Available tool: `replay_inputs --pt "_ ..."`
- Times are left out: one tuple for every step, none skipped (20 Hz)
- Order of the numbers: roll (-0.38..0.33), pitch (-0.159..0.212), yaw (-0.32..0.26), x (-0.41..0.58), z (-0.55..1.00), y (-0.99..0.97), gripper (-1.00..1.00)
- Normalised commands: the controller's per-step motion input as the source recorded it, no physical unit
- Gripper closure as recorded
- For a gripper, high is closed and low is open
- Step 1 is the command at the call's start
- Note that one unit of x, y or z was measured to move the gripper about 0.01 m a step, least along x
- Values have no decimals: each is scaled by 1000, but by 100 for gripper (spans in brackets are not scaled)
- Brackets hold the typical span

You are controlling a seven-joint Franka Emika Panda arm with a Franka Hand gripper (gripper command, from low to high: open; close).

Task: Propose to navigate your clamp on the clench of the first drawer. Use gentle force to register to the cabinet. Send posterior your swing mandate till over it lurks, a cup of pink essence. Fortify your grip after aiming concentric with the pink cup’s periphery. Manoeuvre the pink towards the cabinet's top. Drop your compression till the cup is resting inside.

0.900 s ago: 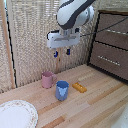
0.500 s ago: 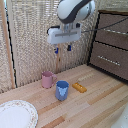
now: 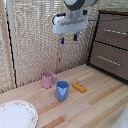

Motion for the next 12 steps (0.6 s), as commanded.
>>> replay_inputs --pt "-356 -45 106 -43 0 -280 -100" --pt "-362 -27 99 -31 0 -271 -100" --pt "-369 -19 92 -26 0 -271 -100" --pt "-373 -14 90 -17 0 -263 -100" --pt "-375 -12 89 -17 0 -263 -100" --pt "-375 -11 88 -20 0 -269 -100" --pt "-375 -9 87 -17 0 -269 -100" --pt "-375 -11 87 -14 0 -269 -100" --pt "-375 -15 90 -20 0 -263 -100" --pt "-375 -13 88 -14 0 -257 -100" --pt "-375 -13 87 -3 0 -257 -100" --pt "-375 -15 83 0 0 -251 -100"
